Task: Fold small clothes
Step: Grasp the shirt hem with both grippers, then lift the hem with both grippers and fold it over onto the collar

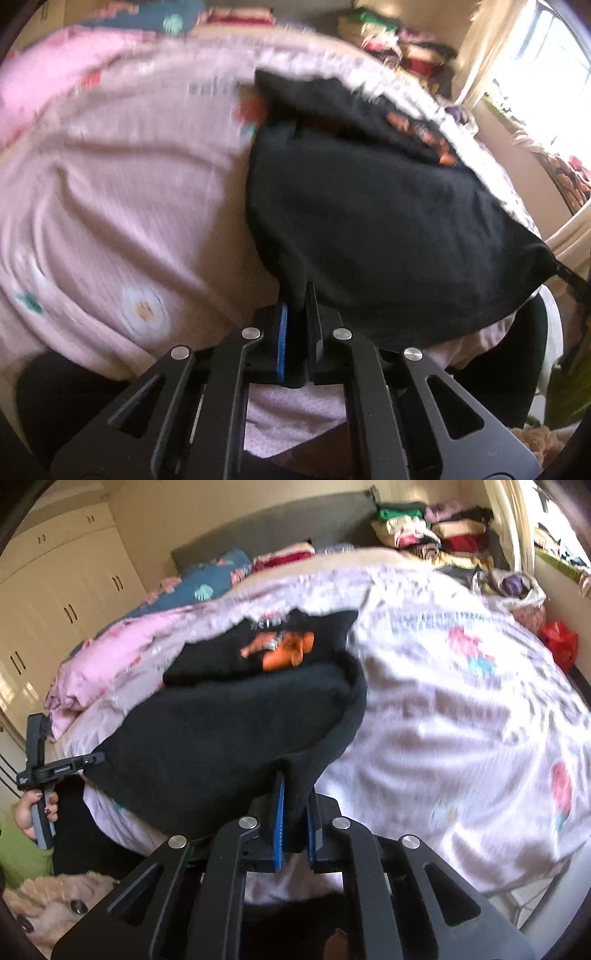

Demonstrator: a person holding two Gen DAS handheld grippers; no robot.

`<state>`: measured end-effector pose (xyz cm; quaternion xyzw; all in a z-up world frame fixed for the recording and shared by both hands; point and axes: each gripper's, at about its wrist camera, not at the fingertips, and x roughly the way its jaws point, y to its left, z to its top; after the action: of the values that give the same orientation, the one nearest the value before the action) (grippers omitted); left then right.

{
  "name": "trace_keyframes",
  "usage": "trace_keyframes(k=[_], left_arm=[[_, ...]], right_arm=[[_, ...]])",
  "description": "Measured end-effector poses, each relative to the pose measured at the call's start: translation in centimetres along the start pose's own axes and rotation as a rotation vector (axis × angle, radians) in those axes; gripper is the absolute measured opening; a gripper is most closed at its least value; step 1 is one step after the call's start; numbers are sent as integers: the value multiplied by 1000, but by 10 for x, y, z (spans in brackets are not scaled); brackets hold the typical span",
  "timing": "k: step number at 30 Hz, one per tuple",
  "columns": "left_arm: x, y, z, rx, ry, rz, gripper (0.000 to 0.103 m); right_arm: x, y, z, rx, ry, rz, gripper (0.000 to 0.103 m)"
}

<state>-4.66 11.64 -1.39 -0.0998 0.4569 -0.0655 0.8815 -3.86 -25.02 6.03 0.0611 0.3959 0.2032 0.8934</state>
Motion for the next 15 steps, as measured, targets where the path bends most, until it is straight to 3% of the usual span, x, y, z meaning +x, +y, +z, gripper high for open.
trace_keyframes(k=[5,15], left_arm=[[-27,0,26,5,-95,-23,2],[-44,10,80,-72,-249,-58,2]], right_arm=[[-10,1,24,11,-83,-3,8],[-16,-12,80,143,-230,-30,8]])
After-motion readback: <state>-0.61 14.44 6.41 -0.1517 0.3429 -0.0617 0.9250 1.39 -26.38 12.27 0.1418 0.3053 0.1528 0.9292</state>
